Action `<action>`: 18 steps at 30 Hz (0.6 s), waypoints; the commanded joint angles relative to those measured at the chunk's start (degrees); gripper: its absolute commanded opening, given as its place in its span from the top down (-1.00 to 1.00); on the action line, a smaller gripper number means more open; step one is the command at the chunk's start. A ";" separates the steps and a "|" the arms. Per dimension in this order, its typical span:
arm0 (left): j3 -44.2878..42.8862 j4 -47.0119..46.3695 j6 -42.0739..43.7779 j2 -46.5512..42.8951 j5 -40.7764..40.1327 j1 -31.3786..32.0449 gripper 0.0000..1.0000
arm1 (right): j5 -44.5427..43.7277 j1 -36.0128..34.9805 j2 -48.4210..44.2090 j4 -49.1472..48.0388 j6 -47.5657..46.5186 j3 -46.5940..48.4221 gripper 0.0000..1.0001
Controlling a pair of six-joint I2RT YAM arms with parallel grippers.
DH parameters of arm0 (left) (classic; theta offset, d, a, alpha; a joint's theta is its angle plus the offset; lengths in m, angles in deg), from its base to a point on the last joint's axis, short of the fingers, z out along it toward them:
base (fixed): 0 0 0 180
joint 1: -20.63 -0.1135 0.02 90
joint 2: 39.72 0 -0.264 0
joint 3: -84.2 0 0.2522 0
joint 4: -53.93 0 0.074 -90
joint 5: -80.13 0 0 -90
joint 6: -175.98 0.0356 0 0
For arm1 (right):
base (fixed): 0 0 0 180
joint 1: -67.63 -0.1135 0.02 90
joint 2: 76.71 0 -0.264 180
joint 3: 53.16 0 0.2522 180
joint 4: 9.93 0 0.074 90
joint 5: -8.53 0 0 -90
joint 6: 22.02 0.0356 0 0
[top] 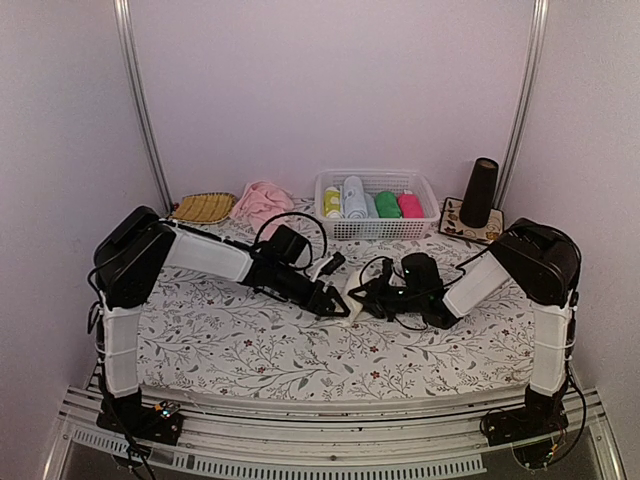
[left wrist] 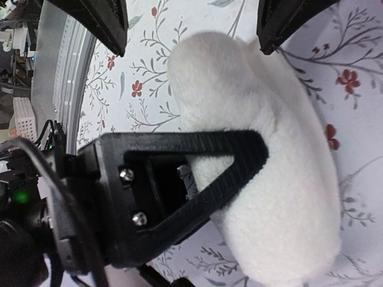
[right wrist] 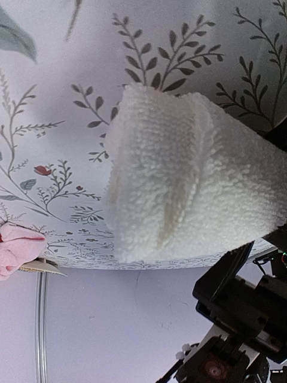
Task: Roll the towels
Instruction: Pick up the towel from the center of the board.
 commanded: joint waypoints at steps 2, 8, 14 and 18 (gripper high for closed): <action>1.57 0.71 6.22 -10.57 -0.59 -5.95 -0.70 | 3.77 3.52 -3.84 12.59 -10.62 4.96 0.85; 2.82 4.76 14.28 -18.56 -4.16 -11.57 -0.93 | 7.43 6.27 -8.09 27.53 -21.55 12.61 0.91; 4.26 10.62 21.14 -22.15 -3.81 -19.71 -0.93 | 10.84 8.00 -10.99 46.94 -34.01 28.26 0.91; 5.10 14.21 24.73 -23.99 0.61 -25.56 -0.93 | 14.32 10.58 -10.02 57.74 -40.13 42.47 0.89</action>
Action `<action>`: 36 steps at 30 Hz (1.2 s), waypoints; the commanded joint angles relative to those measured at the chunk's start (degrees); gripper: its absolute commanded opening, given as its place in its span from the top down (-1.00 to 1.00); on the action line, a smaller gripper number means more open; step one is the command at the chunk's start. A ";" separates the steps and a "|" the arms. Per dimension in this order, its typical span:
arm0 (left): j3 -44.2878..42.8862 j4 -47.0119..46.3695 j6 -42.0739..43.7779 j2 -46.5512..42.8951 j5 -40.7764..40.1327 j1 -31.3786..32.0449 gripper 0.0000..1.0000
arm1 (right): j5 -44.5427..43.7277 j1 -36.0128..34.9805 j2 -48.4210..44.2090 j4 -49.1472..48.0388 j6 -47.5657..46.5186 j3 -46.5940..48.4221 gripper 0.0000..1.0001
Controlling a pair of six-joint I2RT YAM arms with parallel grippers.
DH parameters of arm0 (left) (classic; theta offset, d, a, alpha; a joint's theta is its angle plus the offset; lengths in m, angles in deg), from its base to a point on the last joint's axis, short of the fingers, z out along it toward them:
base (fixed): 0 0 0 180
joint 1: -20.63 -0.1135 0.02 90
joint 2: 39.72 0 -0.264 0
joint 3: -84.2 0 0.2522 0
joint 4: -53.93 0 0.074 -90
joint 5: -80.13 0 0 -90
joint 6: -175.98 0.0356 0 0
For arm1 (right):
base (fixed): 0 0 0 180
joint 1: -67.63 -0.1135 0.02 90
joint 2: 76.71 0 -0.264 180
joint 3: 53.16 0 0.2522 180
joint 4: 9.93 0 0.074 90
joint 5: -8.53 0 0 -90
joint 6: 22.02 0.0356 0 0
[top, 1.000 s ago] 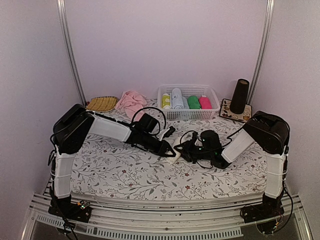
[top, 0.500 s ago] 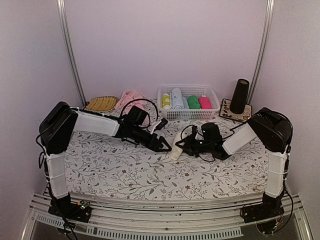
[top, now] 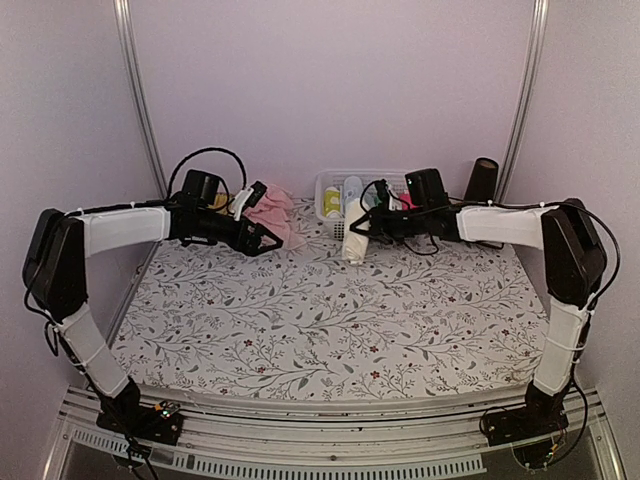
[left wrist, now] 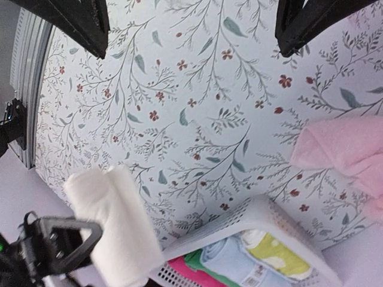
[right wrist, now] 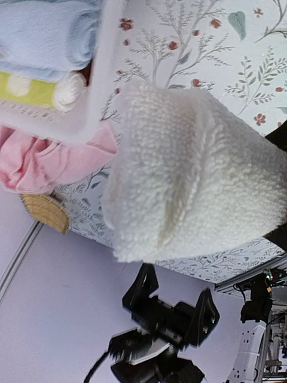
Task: Roll the towels
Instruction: Pick up the towel from the center of the board, then move the storage box to the center of the board.
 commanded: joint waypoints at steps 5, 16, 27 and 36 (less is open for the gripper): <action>-0.41 13.95 13.56 -2.96 9.31 -10.65 -0.93 | 11.57 7.87 5.42 26.74 -16.73 32.92 0.86; -6.35 11.22 10.32 1.64 3.98 -10.62 -0.93 | 23.76 17.69 23.72 20.97 -11.34 54.01 0.84; -51.96 18.63 -11.02 35.13 -6.20 -4.41 -0.93 | 24.71 19.29 27.97 19.38 -10.91 56.62 0.81; -66.11 14.73 -23.47 48.84 -3.20 -0.89 -0.89 | 20.40 18.49 17.15 14.32 -12.86 40.81 0.82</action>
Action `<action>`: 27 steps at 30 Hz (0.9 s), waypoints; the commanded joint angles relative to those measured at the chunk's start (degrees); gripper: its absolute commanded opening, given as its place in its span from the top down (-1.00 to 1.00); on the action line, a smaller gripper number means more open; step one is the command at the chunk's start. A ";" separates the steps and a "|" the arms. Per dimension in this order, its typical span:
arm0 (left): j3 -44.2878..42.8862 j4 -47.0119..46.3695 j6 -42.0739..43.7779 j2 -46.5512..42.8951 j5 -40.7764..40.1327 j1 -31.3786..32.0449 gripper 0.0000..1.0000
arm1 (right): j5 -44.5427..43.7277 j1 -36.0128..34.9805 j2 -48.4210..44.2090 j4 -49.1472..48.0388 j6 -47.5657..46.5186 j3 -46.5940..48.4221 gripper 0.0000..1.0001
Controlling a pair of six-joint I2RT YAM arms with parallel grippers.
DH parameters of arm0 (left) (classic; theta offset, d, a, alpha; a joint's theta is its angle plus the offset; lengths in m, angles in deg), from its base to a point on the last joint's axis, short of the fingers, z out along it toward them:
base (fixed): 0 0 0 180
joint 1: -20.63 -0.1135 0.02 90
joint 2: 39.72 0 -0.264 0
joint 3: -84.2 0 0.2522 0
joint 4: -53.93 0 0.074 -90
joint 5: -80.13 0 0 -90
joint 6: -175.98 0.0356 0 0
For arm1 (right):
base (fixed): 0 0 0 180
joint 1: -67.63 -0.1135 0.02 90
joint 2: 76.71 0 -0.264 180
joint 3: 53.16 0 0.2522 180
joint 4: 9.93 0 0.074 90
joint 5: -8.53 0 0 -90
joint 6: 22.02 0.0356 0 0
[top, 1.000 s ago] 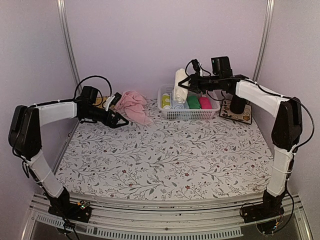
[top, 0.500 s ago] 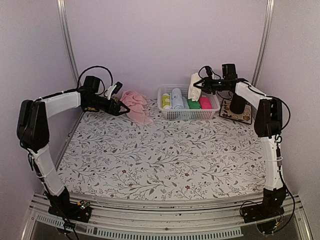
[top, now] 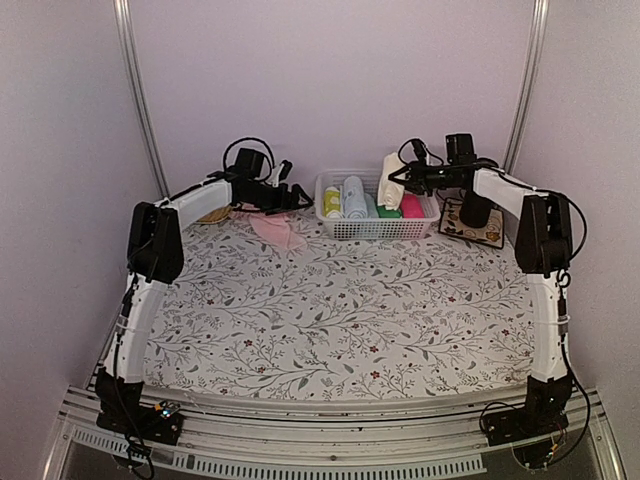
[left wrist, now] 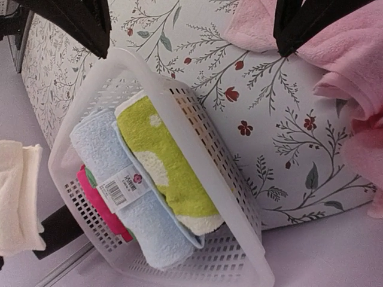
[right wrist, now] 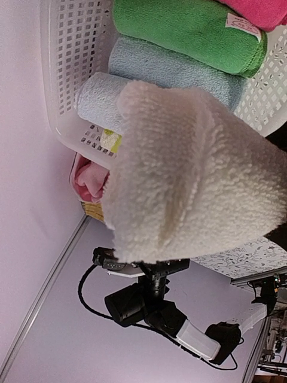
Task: Roll the towels
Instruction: Move the storage box to the center of the board.
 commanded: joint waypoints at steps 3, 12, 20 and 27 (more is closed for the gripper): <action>-4.94 -2.72 -10.25 4.72 2.11 1.77 -0.85 | -3.30 -2.05 -12.80 -6.17 -2.53 -12.05 0.82; -3.26 -12.46 -18.01 8.47 12.86 1.68 -0.45 | -7.55 -5.53 -24.13 -9.65 -4.53 -26.26 0.82; -3.52 -17.08 -22.39 10.80 16.25 2.03 0.15 | -10.07 -5.89 -29.78 -10.65 -4.97 -32.32 0.82; -3.07 -22.28 -26.17 11.69 21.02 2.60 0.39 | -11.95 -6.02 -31.37 -10.28 -5.15 -33.77 0.83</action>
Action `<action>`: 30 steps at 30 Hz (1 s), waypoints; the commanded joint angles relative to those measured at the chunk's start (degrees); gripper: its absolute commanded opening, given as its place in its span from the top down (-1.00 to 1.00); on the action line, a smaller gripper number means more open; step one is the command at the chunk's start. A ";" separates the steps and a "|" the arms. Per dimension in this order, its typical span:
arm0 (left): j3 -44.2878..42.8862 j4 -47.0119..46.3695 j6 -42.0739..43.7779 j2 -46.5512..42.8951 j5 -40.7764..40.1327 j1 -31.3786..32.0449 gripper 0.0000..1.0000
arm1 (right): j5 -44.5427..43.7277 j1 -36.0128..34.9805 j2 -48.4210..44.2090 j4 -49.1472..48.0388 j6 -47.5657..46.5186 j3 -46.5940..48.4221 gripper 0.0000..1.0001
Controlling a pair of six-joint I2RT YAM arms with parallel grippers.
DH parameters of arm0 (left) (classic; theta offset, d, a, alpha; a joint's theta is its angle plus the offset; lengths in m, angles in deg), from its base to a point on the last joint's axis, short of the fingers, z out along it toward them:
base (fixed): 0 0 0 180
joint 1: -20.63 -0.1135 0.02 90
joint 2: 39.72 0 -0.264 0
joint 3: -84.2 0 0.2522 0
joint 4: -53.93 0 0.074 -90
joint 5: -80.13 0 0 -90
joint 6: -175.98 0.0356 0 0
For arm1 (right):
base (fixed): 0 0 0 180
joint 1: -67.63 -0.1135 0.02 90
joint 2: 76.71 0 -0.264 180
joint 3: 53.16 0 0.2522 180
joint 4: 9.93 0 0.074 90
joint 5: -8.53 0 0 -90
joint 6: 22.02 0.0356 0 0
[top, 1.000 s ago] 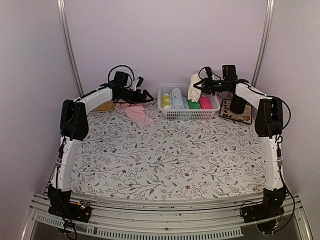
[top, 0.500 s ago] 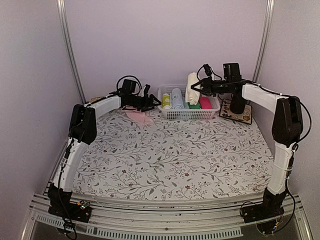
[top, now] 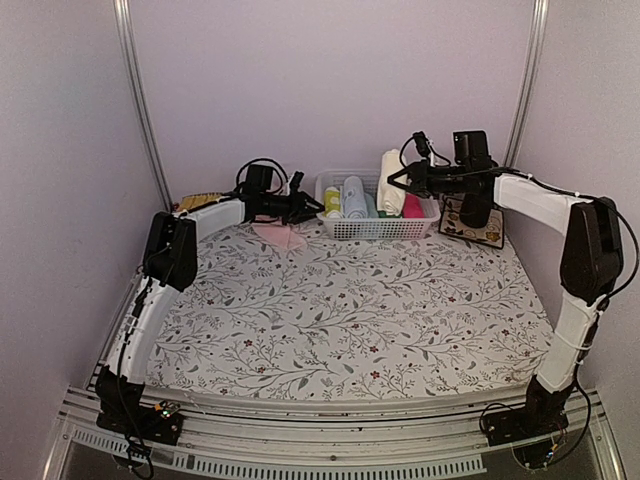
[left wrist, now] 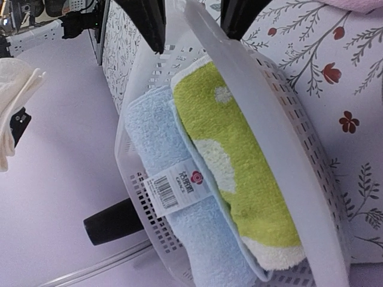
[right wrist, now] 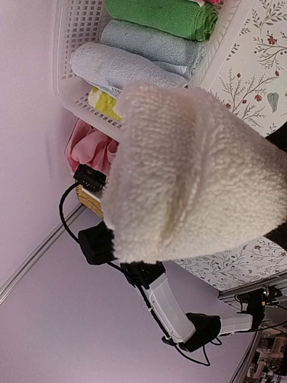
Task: Roll the towels
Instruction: Move the storage box to the center of the board.
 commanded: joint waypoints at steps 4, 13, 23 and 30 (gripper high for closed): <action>-0.17 -4.60 -2.52 2.26 4.60 1.28 0.66 | -1.87 -0.08 -3.86 -2.71 -0.69 -2.09 0.83; 2.77 -4.13 -2.64 0.64 7.85 1.40 1.00 | -0.41 -0.03 -3.71 -1.19 -1.06 -0.45 0.83; 21.45 -3.06 -3.09 -12.07 14.73 3.75 1.00 | 1.90 0.01 -1.11 0.44 -0.23 2.74 0.82; 30.72 0.02 0.40 -17.42 19.19 4.79 1.00 | 8.67 0.14 2.71 0.87 2.33 6.50 0.83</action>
